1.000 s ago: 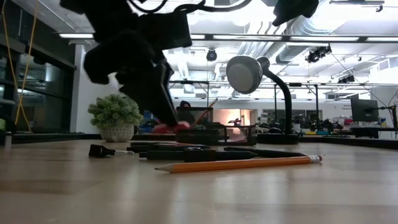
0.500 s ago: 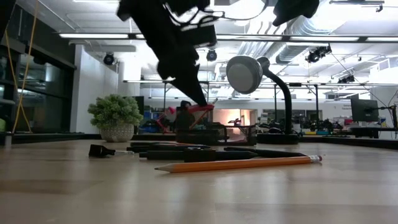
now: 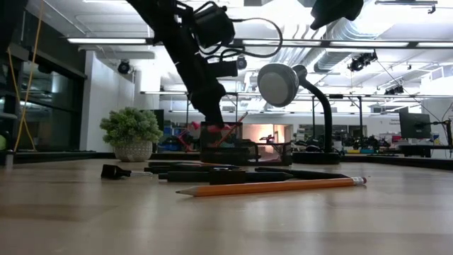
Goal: Pick and place office supplies into organizer
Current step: Put the orange eraser into the black desk organizer
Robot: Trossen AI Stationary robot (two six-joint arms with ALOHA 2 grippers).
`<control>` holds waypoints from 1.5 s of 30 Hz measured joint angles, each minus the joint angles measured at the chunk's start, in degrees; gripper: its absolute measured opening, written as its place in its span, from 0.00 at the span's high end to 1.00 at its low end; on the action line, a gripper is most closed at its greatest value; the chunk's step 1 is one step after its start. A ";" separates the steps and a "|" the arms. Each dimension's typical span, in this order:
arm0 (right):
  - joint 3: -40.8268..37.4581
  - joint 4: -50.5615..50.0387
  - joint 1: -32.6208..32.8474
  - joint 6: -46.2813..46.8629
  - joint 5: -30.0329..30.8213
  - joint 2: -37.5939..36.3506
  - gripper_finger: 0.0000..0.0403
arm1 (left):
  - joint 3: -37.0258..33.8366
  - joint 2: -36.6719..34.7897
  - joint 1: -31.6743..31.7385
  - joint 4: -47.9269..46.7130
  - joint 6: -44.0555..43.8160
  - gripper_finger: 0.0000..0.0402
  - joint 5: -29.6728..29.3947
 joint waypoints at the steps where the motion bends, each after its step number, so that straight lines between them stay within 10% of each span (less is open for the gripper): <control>1: 0.00 0.00 0.00 0.00 0.00 0.00 0.54 | 0.00 0.00 0.49 0.55 0.64 0.84 0.21; 45: -0.02 0.42 0.02 -0.44 0.04 0.00 0.54 | -0.02 3.91 2.58 9.09 7.94 0.84 -3.58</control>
